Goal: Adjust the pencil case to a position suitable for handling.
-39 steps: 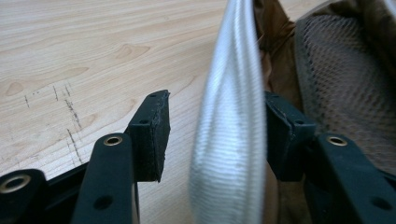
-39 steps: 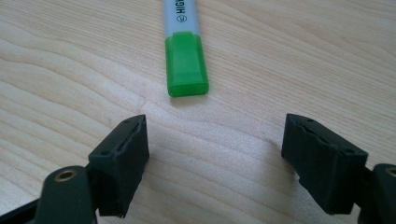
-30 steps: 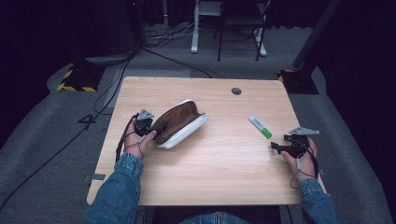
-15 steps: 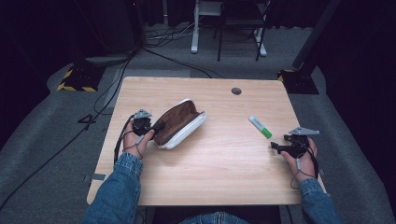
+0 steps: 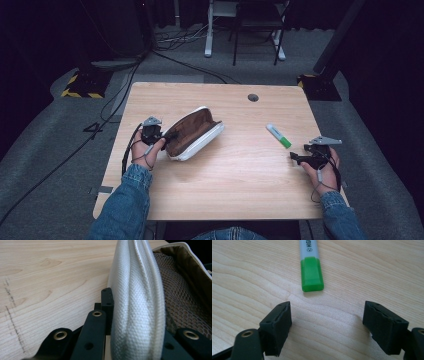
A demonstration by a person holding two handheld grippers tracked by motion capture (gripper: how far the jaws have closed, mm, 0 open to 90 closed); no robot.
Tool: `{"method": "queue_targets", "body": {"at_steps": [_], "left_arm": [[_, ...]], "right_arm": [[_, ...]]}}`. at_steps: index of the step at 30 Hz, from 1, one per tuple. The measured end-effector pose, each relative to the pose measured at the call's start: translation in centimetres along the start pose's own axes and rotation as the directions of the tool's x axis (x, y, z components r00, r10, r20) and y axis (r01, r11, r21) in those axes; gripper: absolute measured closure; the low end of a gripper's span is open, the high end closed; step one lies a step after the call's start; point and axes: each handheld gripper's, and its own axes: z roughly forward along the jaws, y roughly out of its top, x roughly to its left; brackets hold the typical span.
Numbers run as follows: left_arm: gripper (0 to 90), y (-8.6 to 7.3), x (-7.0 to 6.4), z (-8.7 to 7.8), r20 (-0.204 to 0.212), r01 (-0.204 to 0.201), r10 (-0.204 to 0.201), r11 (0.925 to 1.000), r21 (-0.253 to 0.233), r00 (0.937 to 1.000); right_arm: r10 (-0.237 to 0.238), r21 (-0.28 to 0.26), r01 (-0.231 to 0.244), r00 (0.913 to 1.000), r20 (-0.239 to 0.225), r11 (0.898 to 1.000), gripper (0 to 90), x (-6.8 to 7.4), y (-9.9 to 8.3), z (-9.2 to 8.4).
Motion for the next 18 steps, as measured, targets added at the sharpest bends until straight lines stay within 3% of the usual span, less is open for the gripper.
{"method": "queue_targets", "body": {"at_steps": [5, 9, 12, 18], "left_arm": [[84.7, 0.2, -0.9, -0.1, 0.025, -0.013, 0.013, 0.9999, -0.004, 0.9996], [84.6, 0.7, -2.1, -0.1, 0.053, -0.054, 0.053, 0.9986, 0.003, 0.9971], [84.7, 0.8, -2.7, -0.1, 0.070, -0.063, 0.062, 0.9980, 0.007, 0.9956], [84.7, 1.2, -4.5, 0.1, 0.117, -0.116, 0.113, 0.9932, 0.016, 0.9866]], "right_arm": [[0.000, 0.000, 0.000, 1.0000, 0.000, 1.000, 23.3, 0.0, 0.0, 0.0], [0.000, 0.000, 0.000, 1.0000, 0.000, 1.000, 23.3, 0.0, 0.0, 0.0], [0.000, 0.000, 0.000, 1.0000, 0.000, 1.000, 23.3, 0.0, 0.0, 0.0], [0.000, 0.000, 0.000, 1.0000, 0.000, 1.000, 23.3, 0.0, 0.0, 0.0]]}}
